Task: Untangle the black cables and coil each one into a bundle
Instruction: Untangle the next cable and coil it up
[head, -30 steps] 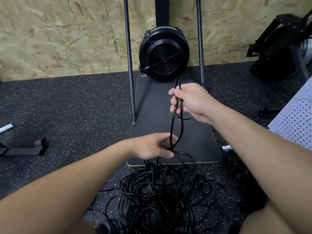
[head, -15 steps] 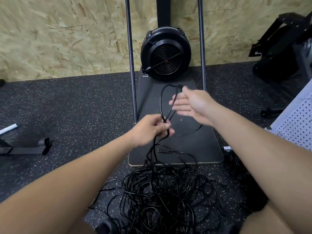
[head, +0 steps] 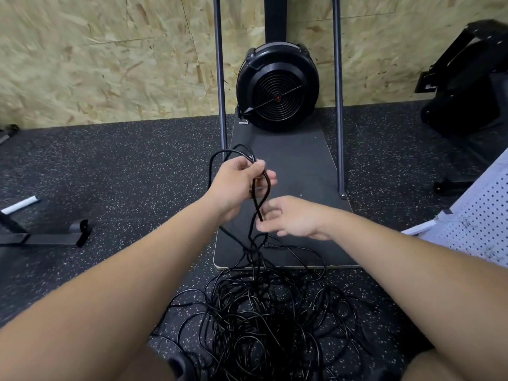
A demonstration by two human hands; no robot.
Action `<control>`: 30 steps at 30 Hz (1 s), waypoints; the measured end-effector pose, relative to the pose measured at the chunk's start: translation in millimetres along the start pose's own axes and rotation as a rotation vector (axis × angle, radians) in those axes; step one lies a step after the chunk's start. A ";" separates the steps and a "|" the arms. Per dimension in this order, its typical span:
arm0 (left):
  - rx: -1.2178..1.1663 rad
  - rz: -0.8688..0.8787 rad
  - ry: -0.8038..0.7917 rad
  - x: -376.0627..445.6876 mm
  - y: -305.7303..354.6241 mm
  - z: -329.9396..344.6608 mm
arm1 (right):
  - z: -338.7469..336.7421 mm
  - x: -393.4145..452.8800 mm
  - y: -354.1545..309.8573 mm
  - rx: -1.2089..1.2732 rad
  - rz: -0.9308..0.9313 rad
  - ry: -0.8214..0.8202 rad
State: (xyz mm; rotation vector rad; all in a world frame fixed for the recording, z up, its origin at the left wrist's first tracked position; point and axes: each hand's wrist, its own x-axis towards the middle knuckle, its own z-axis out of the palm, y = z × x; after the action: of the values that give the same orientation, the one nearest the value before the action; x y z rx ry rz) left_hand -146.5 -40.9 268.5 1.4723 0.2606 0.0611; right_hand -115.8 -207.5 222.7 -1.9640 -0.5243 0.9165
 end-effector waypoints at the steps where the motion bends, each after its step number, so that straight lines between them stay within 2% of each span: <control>1: -0.008 -0.001 0.005 0.0 0.3 0.0 | 5.2 0.4 2.2 -0.053 -0.031 0.006; 4: -0.017 -0.007 0.021 -0.7 1.0 -1.3 | 20.6 4.9 5.5 -0.075 -0.112 0.021; 8: -0.069 0.001 0.033 0.4 5.1 -6.6 | 26.0 9.1 -2.5 0.026 -0.156 0.145; 12: -0.095 -0.002 -0.036 0.8 10.7 -16.5 | 16.9 4.7 -15.1 0.031 -0.203 0.243; 18: 0.124 -0.133 -0.354 -9.4 -1.3 -30.1 | -26.3 -7.8 -42.0 0.248 -0.257 0.382; 22: 0.460 -0.136 -0.517 -24.2 -18.8 -26.4 | -55.4 -20.1 -64.2 0.546 -0.313 0.483; 25: 0.481 -0.106 -0.553 -29.4 -30.3 -17.1 | -69.2 -24.8 -68.2 0.697 -0.312 0.543; 30: 0.433 -0.067 -0.509 -27.7 -33.4 -1.7 | -75.5 -23.3 -57.1 0.787 -0.282 0.551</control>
State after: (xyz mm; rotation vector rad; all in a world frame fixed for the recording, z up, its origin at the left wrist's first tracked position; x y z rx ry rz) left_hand -177.7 -48.2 239.1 1.8484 -0.1006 -0.4449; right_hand -73.1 -233.8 306.2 -1.2845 -0.0789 0.2909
